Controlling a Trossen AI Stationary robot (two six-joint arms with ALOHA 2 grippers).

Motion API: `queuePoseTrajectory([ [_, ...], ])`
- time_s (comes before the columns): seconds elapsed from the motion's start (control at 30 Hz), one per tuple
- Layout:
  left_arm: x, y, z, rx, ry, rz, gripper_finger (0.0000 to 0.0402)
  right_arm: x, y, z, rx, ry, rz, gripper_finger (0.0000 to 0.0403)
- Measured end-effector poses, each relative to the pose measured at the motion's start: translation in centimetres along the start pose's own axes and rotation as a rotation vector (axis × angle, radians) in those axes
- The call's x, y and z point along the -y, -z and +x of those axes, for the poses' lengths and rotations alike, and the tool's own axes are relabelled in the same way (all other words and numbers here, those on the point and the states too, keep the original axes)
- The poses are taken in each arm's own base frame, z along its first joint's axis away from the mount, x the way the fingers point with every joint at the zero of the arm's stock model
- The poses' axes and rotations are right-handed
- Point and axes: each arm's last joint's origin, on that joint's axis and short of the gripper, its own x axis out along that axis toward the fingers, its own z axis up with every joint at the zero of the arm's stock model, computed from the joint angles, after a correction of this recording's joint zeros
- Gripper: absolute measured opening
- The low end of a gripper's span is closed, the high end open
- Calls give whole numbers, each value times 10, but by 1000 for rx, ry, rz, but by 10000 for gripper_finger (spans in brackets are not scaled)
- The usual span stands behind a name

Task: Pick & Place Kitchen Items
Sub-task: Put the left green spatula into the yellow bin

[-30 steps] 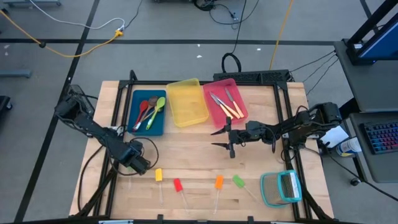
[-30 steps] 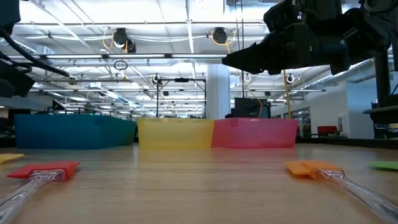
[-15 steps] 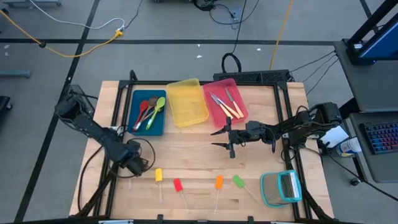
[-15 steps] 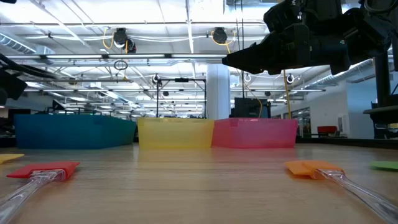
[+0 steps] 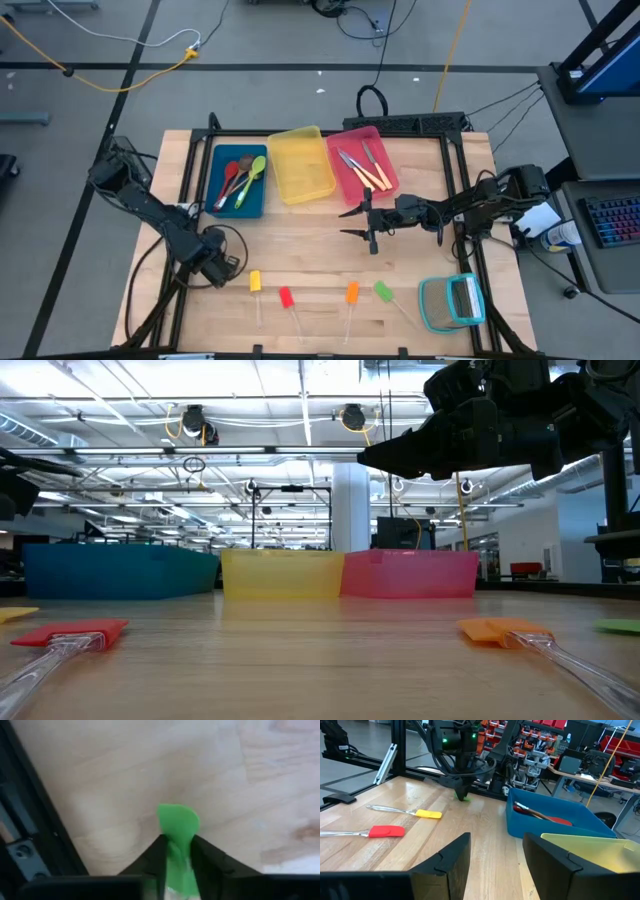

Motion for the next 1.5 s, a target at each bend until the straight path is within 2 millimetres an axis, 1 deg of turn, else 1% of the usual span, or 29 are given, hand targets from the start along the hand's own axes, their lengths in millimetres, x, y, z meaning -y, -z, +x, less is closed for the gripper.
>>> queuePoseTrajectory([
  [0.07, 0, -1, 0, 13, 0, -5, 42, 0, 0, 0, 0, 0, 0, 175],
  [0.13, 0, -1, 0, 23, 4, -12, 30, 0, 0, 0, 0, 0, 0, 173],
  [0.27, 2, -2, -2, 57, 23, -39, 30, 0, 0, 0, 0, 0, 0, 172],
  [0.37, 8, -4, -6, 116, 75, -55, 38, 0, 0, 0, 0, 0, 0, 174],
  [0.47, 16, -5, -15, 164, 142, -66, 44, 0, 0, 0, 0, 0, 0, 173],
  [0.63, 31, -13, -32, 306, 249, -49, 29, 0, 0, 0, 1, 1, 0, 172],
  [0.87, 53, -37, -61, 541, 348, -36, 31, 0, 0, 0, 2, 1, 0, 172],
  [1.0, 65, -59, -80, 698, 363, -39, 36, 0, 0, 0, 2, 1, -1, 172],
  [1.13, 77, -90, -93, 795, 375, -45, 38, 0, 0, 0, 2, 1, 0, 171],
  [1.23, 87, -119, -101, 849, 417, -18, 39, 0, 0, 0, 2, 1, 0, 171],
  [1.33, 94, -153, -111, 889, 490, 44, 40, 0, 0, 0, 2, 1, 0, 171],
  [1.4, 95, -175, -117, 930, 537, 72, 40, 0, 0, 0, 1, 1, 0, 171],
  [1.5, 89, -205, -125, 979, 600, 97, 40, 0, 0, 0, 0, 1, 0, 170],
])
